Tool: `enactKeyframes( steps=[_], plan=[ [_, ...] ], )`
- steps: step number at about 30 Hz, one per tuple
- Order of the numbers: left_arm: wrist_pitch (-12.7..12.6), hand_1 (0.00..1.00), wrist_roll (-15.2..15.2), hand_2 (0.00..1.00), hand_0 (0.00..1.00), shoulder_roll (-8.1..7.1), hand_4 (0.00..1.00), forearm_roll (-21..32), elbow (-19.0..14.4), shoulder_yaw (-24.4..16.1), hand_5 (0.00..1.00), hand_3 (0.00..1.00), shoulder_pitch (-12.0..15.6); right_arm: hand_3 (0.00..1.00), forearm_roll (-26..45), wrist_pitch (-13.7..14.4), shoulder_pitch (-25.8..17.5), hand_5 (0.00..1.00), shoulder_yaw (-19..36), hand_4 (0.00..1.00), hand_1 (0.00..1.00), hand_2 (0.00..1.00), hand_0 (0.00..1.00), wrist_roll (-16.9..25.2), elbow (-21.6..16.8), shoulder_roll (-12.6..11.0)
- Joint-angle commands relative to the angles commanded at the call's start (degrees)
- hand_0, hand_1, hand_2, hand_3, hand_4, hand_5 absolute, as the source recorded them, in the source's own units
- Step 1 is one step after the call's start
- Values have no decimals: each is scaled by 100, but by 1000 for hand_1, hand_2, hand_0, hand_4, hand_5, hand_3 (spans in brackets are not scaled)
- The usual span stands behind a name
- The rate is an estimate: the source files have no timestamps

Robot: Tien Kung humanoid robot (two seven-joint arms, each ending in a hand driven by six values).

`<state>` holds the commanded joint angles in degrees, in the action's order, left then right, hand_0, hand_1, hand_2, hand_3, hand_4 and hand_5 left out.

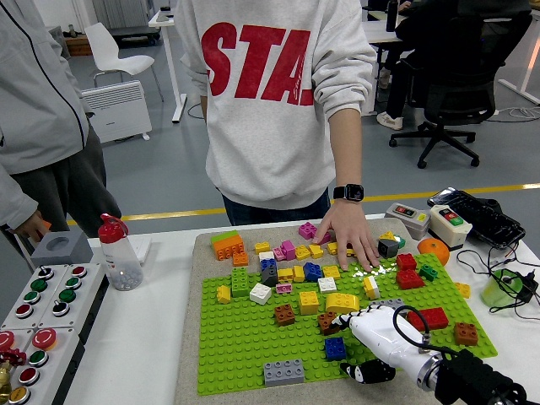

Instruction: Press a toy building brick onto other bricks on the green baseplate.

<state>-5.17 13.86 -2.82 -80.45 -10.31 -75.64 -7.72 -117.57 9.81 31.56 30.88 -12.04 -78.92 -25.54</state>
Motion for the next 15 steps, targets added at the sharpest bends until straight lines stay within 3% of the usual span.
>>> enactKeyframes(
  steps=[15],
  plan=[
    [3,685,10,681,659,16,291,-28,0,-13,998,579,40,689,128,138,23,308,-39,685,640,632,644,40,142,124]
  ],
)
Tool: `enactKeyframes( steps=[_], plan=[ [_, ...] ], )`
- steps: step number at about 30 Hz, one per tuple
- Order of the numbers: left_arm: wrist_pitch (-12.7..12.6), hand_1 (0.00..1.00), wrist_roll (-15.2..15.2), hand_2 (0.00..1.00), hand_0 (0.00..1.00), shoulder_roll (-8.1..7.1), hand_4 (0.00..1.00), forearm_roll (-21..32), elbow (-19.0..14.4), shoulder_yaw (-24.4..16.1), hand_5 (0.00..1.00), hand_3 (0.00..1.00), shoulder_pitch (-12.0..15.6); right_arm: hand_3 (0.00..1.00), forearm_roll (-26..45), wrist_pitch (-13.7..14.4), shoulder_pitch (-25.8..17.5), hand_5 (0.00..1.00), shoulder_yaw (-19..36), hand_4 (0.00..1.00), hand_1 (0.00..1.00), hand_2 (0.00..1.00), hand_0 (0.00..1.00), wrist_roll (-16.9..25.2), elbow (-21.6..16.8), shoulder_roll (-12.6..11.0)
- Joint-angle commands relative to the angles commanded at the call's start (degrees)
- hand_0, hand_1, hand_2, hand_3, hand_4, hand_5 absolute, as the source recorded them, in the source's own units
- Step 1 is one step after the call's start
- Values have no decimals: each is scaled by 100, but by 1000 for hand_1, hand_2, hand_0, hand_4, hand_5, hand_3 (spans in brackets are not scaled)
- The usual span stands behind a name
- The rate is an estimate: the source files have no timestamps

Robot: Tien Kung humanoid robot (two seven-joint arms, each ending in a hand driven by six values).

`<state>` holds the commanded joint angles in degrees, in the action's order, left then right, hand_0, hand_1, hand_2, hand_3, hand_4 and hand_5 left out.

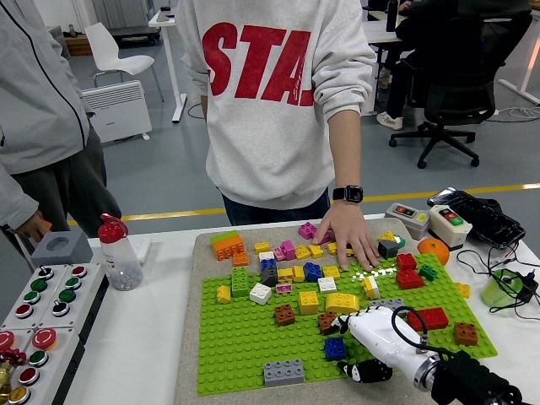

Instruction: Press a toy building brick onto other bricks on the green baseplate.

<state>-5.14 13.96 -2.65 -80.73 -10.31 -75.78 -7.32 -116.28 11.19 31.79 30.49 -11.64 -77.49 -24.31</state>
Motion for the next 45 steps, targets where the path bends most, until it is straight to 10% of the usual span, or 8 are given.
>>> enactKeyframes(
  steps=[45],
  plan=[
    [4,684,-18,680,659,-12,292,38,0,15,998,580,-65,602,105,152,97,261,-104,580,539,545,502,120,198,125]
  ],
)
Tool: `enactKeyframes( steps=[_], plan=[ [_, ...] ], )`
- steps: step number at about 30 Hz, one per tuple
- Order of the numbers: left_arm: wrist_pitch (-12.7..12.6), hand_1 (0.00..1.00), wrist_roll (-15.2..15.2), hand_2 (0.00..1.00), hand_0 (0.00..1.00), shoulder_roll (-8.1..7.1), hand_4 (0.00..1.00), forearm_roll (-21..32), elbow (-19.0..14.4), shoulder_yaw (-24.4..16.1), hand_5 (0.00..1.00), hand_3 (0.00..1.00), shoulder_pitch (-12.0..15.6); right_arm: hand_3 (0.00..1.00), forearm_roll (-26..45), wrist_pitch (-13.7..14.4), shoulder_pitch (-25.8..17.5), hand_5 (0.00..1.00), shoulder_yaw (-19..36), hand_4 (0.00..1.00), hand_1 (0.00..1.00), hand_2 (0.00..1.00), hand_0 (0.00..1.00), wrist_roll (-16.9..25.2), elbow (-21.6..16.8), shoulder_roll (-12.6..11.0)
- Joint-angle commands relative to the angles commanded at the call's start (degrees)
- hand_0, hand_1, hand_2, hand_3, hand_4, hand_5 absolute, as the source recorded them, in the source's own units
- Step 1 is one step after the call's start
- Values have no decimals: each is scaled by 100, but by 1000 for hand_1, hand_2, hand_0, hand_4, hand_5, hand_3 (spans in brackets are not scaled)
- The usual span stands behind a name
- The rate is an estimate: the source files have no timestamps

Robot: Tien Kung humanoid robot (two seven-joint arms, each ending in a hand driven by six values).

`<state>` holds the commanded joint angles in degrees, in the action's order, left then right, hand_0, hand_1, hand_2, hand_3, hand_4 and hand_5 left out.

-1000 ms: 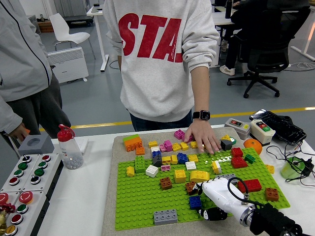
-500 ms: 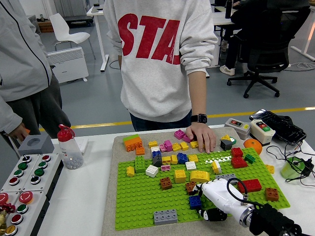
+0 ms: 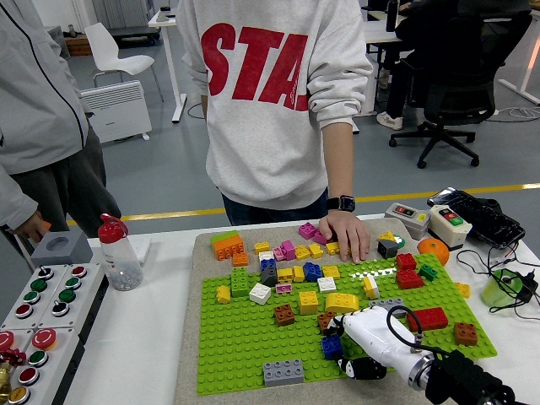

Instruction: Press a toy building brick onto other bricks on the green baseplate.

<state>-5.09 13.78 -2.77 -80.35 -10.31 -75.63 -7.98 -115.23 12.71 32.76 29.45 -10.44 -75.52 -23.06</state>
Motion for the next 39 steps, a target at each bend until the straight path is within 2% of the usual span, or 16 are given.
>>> enactKeyframes(
  steps=[17,24,30,39],
  plan=[
    [0,685,14,679,658,8,291,-32,0,-15,998,581,20,583,-1,74,-69,258,126,572,519,529,470,67,-291,-90],
    [2,685,20,679,659,15,292,-47,0,-14,998,581,48,582,22,184,-91,234,115,546,519,532,470,105,-603,-71],
    [7,685,26,679,658,18,292,-76,0,-25,998,581,70,582,39,297,-33,228,2,540,519,532,470,188,-724,97],
    [13,686,18,678,659,8,292,-63,0,-7,998,581,61,584,79,316,155,220,-301,537,520,533,471,193,-491,495]
  ],
)
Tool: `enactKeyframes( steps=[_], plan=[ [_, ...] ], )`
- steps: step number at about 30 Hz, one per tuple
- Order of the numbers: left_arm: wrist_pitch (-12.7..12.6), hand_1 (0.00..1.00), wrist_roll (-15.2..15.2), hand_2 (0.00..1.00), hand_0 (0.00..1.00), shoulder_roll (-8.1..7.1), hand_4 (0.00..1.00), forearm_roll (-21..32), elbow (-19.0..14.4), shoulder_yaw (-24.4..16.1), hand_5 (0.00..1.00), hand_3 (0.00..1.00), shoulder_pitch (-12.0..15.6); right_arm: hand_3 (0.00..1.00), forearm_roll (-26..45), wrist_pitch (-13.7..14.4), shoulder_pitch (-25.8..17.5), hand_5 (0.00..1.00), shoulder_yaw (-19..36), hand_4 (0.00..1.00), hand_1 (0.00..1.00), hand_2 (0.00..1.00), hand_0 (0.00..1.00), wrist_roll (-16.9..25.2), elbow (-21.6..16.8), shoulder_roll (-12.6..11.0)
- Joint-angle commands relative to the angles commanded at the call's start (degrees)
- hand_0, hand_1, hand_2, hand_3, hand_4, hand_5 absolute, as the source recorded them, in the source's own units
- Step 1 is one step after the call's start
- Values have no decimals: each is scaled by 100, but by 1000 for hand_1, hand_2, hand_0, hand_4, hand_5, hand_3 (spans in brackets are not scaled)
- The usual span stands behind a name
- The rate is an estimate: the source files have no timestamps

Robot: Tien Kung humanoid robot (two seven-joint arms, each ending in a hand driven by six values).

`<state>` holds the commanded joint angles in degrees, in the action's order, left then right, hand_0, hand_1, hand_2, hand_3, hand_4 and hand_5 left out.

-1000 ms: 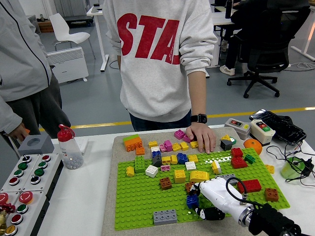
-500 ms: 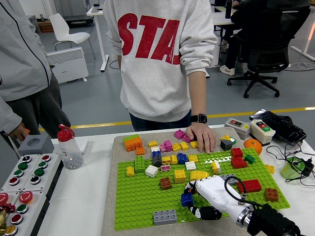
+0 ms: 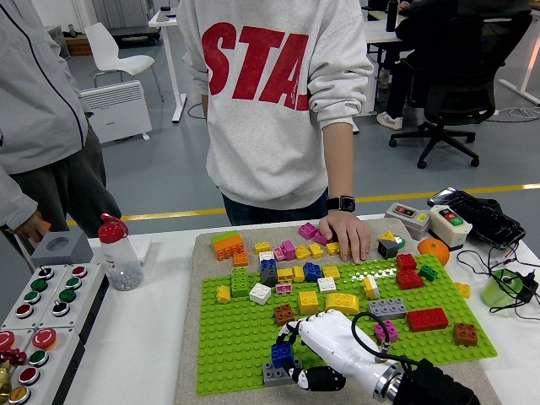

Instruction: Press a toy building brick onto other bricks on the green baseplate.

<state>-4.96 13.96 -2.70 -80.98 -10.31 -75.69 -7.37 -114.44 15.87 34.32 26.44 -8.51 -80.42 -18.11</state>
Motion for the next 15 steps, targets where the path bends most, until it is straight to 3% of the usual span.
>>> enactKeyframes(
  steps=[7,15],
  plan=[
    [1,684,-4,679,659,-6,292,15,0,11,998,581,-26,587,14,1,112,217,-133,537,524,537,473,-2,153,193],
    [1,684,-7,679,659,-10,292,22,0,9,998,581,-41,588,27,11,133,217,-169,537,525,537,474,3,263,233]
  ],
)
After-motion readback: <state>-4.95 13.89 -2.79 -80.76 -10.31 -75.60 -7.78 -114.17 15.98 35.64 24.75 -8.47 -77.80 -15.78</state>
